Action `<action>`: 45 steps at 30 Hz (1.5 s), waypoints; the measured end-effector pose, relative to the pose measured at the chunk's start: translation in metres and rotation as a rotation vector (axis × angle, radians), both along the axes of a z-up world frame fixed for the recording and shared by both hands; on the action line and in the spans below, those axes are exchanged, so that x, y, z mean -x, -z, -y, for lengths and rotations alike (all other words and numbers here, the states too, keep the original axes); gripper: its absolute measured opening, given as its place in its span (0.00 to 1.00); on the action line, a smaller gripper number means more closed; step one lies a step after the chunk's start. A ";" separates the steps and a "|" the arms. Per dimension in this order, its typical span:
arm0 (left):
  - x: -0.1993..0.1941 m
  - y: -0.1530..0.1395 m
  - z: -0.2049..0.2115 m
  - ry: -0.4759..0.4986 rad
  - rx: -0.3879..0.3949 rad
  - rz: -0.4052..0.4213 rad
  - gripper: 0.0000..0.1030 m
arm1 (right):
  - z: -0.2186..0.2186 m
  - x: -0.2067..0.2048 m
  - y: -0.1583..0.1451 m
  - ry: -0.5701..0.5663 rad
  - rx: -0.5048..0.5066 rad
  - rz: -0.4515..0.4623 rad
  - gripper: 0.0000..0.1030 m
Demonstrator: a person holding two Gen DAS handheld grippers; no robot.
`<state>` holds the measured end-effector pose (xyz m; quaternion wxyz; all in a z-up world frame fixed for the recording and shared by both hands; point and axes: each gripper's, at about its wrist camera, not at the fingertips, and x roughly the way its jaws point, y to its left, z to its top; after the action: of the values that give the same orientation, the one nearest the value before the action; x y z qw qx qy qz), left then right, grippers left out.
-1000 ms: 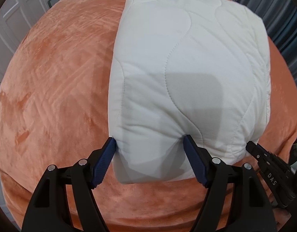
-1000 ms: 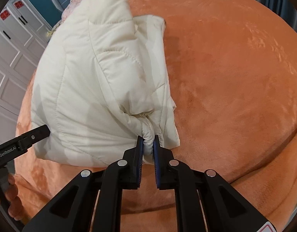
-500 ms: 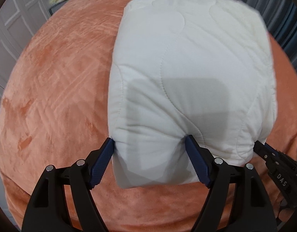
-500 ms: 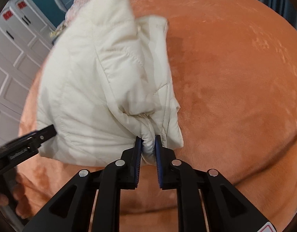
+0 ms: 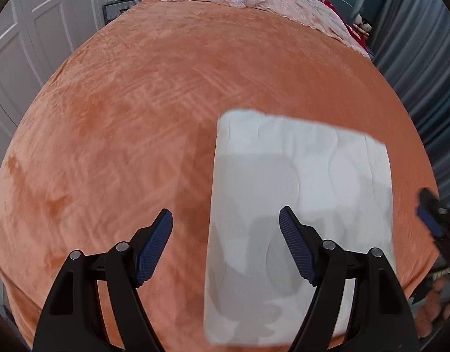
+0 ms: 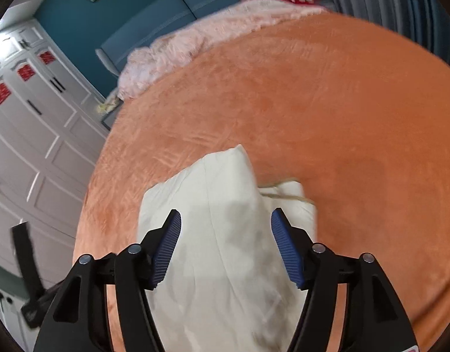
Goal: Fold large clothes
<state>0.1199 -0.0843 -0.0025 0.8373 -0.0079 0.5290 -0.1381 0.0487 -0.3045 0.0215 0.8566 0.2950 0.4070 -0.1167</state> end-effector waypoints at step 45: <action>-0.043 0.115 0.111 0.024 -0.172 0.038 0.91 | 0.030 -0.015 0.137 0.037 0.201 -0.105 0.16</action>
<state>0.1626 -0.1948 -0.1179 0.8430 0.0731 0.5231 -0.1021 0.0636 -0.3346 -0.1153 0.8570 0.2085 0.4321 -0.1879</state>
